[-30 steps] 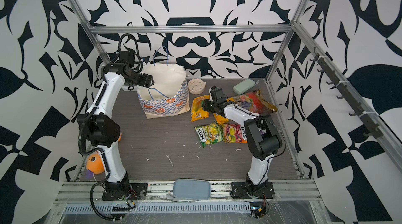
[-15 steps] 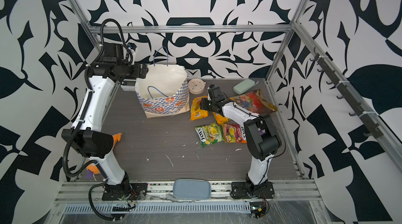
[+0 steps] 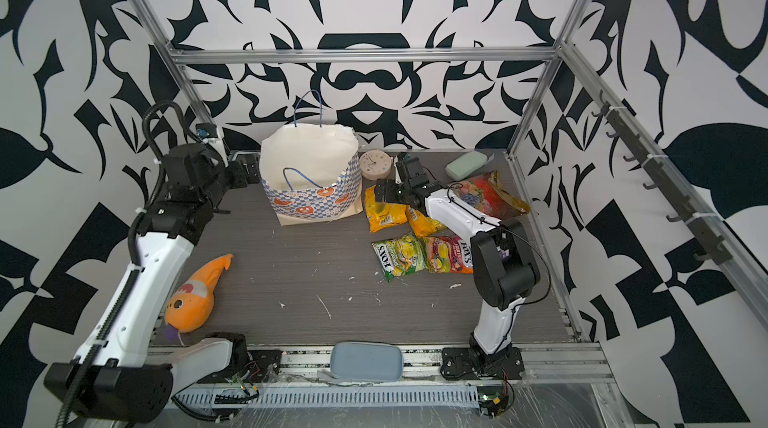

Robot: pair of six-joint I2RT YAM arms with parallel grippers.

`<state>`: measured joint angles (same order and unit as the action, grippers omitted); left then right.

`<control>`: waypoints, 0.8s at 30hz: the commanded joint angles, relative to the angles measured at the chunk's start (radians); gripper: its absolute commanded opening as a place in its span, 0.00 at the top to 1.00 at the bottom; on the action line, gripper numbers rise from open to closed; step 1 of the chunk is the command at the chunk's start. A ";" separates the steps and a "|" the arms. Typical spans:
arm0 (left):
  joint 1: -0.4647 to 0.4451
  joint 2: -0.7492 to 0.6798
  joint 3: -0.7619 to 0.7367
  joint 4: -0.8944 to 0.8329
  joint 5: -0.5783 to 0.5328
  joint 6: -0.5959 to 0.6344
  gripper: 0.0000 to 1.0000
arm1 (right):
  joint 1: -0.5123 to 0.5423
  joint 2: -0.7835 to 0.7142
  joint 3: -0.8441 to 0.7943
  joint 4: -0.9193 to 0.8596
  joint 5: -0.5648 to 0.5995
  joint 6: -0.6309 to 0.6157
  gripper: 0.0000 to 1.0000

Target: Take the snacks out of the paper bag

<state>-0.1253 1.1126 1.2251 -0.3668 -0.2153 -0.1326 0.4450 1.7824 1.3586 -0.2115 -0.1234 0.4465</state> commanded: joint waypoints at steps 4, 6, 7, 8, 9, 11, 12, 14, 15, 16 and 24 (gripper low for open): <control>-0.011 -0.203 -0.193 0.044 -0.172 -0.083 0.00 | 0.009 -0.091 0.011 -0.047 -0.043 -0.012 0.10; -0.011 -0.276 -0.287 0.078 -0.184 -0.054 0.00 | 0.009 -0.142 -0.044 -0.003 -0.039 -0.013 0.11; -0.011 -0.311 -0.330 0.082 -0.199 -0.060 0.00 | 0.009 -0.173 -0.074 0.020 -0.035 -0.014 0.10; -0.011 -0.337 -0.362 0.077 -0.210 -0.074 0.00 | 0.009 -0.197 -0.090 0.026 -0.024 -0.022 0.10; -0.011 -0.365 -0.401 0.074 -0.209 -0.085 0.00 | 0.009 -0.228 -0.109 0.037 -0.011 -0.030 0.08; -0.011 -0.414 -0.466 0.080 -0.182 -0.096 0.00 | 0.008 -0.289 -0.152 0.066 0.023 -0.046 0.07; -0.011 -0.436 -0.502 0.089 -0.169 -0.093 0.00 | 0.009 -0.324 -0.184 0.086 0.051 -0.057 0.05; -0.011 -0.480 -0.569 0.108 -0.135 -0.119 0.00 | 0.009 -0.392 -0.251 0.133 0.114 -0.071 0.03; -0.011 -0.502 -0.607 0.134 -0.092 -0.112 0.00 | 0.009 -0.428 -0.296 0.167 0.158 -0.081 0.02; -0.011 -0.523 -0.643 0.148 -0.077 -0.122 0.00 | 0.009 -0.474 -0.350 0.211 0.190 -0.085 0.01; -0.013 -0.606 -0.965 0.522 -0.105 -0.071 0.00 | 0.009 -0.789 -0.770 0.496 0.573 -0.296 0.00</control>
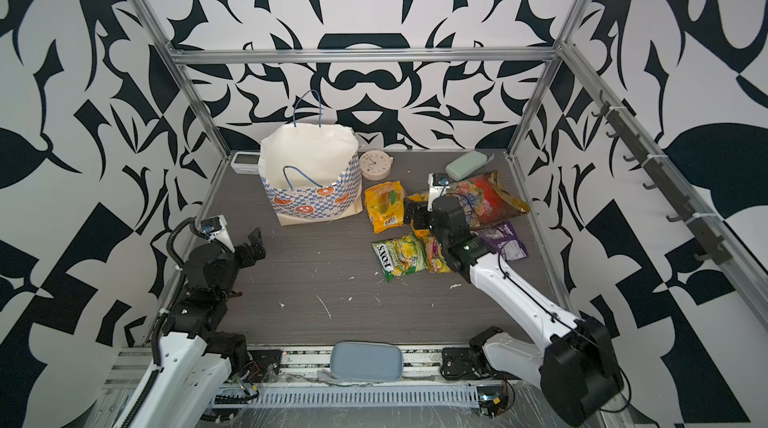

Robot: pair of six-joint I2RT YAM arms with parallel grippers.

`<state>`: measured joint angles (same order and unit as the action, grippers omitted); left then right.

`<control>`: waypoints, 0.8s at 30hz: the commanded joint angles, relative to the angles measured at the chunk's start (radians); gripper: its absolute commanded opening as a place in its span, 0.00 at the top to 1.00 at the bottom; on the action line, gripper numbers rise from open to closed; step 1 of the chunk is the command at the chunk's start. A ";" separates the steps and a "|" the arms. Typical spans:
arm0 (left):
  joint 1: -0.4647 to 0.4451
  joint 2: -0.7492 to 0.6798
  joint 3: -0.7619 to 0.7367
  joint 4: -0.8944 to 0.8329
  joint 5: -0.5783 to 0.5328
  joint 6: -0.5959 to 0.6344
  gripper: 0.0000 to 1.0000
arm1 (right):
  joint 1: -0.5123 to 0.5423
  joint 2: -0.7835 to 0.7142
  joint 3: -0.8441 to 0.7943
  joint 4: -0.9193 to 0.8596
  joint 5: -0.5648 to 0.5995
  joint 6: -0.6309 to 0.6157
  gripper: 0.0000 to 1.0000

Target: Take the snacks out of the paper bag

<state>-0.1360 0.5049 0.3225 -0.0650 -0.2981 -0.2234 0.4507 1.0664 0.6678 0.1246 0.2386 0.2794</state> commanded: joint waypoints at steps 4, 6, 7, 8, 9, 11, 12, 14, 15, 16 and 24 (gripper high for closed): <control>-0.002 0.149 -0.100 0.392 -0.106 0.096 0.00 | -0.025 -0.163 -0.190 0.155 0.356 -0.198 0.00; -0.002 0.242 -0.098 0.454 -0.134 0.122 0.00 | -0.049 -0.167 -0.226 0.157 0.399 -0.233 0.00; -0.002 0.292 -0.108 0.524 -0.137 0.141 0.00 | -0.066 -0.167 -0.244 0.163 0.414 -0.243 0.00; -0.002 0.332 -0.120 0.583 -0.148 0.149 0.00 | -0.085 -0.165 -0.267 0.192 0.408 -0.253 0.00; -0.002 0.375 -0.131 0.643 -0.177 0.148 0.00 | -0.111 -0.159 -0.303 0.247 0.386 -0.257 0.00; -0.001 0.453 -0.152 0.755 -0.207 0.165 0.00 | -0.177 -0.142 -0.368 0.344 0.346 -0.213 0.00; -0.001 0.487 -0.153 0.787 -0.209 0.182 0.00 | -0.201 -0.133 -0.384 0.370 0.319 -0.196 0.00; -0.001 0.549 -0.146 0.822 -0.224 0.200 0.00 | -0.231 -0.094 -0.393 0.397 0.299 -0.184 0.00; 0.001 0.574 -0.147 0.844 -0.238 0.199 0.00 | -0.238 -0.072 -0.395 0.413 0.299 -0.195 0.00; 0.002 0.598 -0.153 0.883 -0.241 0.199 0.00 | -0.247 -0.040 -0.401 0.439 0.303 -0.207 0.00; 0.078 0.802 -0.147 1.116 -0.084 0.171 0.00 | -0.346 0.098 -0.421 0.578 0.183 -0.168 0.00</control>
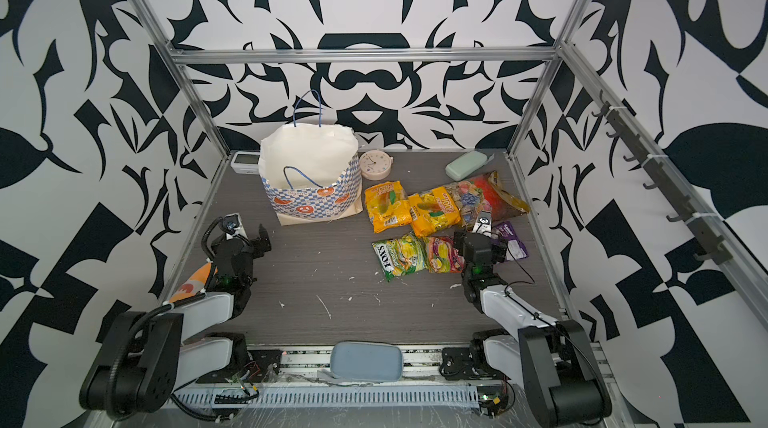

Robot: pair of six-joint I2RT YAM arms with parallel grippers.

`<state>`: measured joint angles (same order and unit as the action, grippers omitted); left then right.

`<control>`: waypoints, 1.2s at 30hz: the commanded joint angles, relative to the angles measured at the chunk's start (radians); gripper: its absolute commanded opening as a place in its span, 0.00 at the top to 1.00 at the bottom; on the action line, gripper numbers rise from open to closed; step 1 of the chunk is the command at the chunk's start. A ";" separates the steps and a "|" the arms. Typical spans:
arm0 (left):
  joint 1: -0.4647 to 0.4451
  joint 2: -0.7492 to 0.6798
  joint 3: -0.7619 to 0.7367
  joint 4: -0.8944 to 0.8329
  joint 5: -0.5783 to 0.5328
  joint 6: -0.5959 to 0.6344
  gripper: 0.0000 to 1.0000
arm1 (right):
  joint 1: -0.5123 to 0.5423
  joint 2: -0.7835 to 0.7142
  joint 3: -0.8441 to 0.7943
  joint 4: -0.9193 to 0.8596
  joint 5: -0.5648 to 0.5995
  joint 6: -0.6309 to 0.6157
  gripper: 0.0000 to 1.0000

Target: Take the snacks out of the paper bag

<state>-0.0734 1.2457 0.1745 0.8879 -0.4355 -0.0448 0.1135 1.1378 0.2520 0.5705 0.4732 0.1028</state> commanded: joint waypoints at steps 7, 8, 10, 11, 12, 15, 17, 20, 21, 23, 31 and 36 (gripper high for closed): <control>0.036 0.228 0.044 0.257 0.133 0.000 0.00 | -0.023 0.166 -0.045 0.389 -0.137 -0.036 0.00; 0.039 0.241 0.046 0.264 0.145 0.002 0.00 | -0.026 0.193 -0.041 0.409 -0.156 -0.040 0.00; 0.043 0.263 0.055 0.266 0.159 0.003 0.00 | -0.032 0.253 -0.029 0.448 -0.207 -0.052 0.00; 0.043 0.273 0.059 0.269 0.160 0.004 0.00 | -0.032 0.281 -0.028 0.476 -0.231 -0.059 0.00; 0.044 0.281 0.062 0.264 0.176 0.007 0.00 | -0.032 0.300 -0.023 0.478 -0.241 -0.061 0.00; 0.047 0.304 0.075 0.255 0.199 0.016 0.00 | -0.042 0.329 -0.018 0.498 -0.270 -0.061 0.00; 0.047 0.313 0.084 0.253 0.205 0.020 0.00 | -0.046 0.338 -0.013 0.494 -0.318 -0.070 0.00; 0.046 0.307 0.107 0.200 0.208 0.024 0.00 | -0.051 0.383 0.010 0.483 -0.346 -0.073 0.00; 0.047 0.306 0.121 0.171 0.211 0.024 0.00 | -0.054 0.400 0.020 0.487 -0.349 -0.073 0.00; 0.061 0.307 0.154 0.111 0.216 0.008 0.00 | -0.060 0.419 0.025 0.504 -0.354 -0.064 0.00; 0.114 0.307 0.203 0.012 0.245 -0.049 0.00 | -0.071 0.409 0.081 0.374 -0.345 -0.055 0.00; 0.115 0.305 0.202 0.015 0.243 -0.048 0.00 | -0.070 0.412 0.090 0.361 -0.366 -0.061 0.00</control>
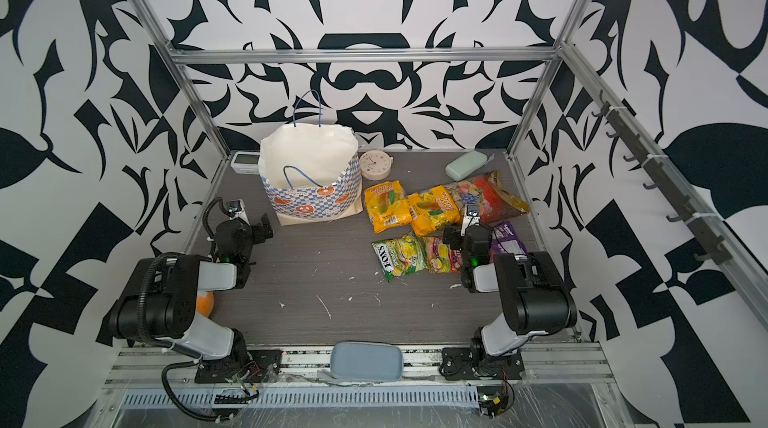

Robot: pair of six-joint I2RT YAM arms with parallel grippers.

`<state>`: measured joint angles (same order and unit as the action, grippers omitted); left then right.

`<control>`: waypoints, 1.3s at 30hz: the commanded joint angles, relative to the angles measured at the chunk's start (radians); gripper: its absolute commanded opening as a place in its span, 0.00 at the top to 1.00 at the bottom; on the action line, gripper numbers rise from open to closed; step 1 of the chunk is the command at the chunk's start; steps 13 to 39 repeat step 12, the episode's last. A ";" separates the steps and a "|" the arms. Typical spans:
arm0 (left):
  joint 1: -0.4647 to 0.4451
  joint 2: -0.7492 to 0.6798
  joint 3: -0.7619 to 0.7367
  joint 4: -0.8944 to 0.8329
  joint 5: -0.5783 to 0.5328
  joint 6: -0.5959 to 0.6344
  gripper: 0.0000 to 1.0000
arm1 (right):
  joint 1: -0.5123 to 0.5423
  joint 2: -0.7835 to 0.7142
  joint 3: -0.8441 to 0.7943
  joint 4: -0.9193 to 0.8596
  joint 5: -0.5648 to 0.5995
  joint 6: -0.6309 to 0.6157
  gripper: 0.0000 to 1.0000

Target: Take the snacks out of the paper bag

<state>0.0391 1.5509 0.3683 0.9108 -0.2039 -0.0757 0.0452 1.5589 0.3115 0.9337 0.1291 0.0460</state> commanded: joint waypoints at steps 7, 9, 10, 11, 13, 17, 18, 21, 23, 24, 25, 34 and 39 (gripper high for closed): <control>0.002 0.000 0.008 -0.009 0.013 -0.018 0.00 | -0.001 0.002 0.052 -0.030 -0.081 -0.035 0.00; 0.002 0.000 0.008 -0.007 0.012 -0.017 0.00 | -0.001 -0.002 0.049 -0.029 -0.081 -0.034 0.00; 0.002 0.001 0.009 -0.008 0.014 -0.018 0.00 | -0.002 -0.005 0.045 -0.025 -0.083 -0.035 0.00; 0.002 0.001 0.009 -0.006 0.014 -0.018 0.00 | -0.002 -0.006 0.044 -0.024 -0.084 -0.036 0.00; 0.001 0.001 0.008 -0.009 0.012 -0.017 0.00 | -0.002 -0.007 0.046 -0.028 -0.085 -0.035 0.00; 0.001 0.001 0.008 -0.009 0.012 -0.017 0.00 | -0.002 -0.007 0.046 -0.028 -0.085 -0.035 0.00; 0.001 0.001 0.008 -0.009 0.012 -0.017 0.00 | -0.002 -0.007 0.046 -0.028 -0.085 -0.035 0.00; 0.001 0.001 0.008 -0.009 0.012 -0.017 0.00 | -0.002 -0.007 0.046 -0.028 -0.085 -0.035 0.00; 0.001 0.001 0.008 -0.009 0.012 -0.017 0.00 | -0.002 -0.007 0.046 -0.028 -0.085 -0.035 0.00; 0.001 0.001 0.008 -0.009 0.012 -0.017 0.00 | -0.002 -0.007 0.046 -0.028 -0.085 -0.035 0.00; 0.001 0.001 0.008 -0.009 0.012 -0.017 0.00 | -0.002 -0.007 0.046 -0.028 -0.085 -0.035 0.00; 0.001 0.001 0.008 -0.009 0.012 -0.017 0.00 | -0.002 -0.007 0.046 -0.028 -0.085 -0.035 0.00; 0.001 0.001 0.008 -0.009 0.012 -0.017 0.00 | -0.002 -0.007 0.046 -0.028 -0.085 -0.035 0.00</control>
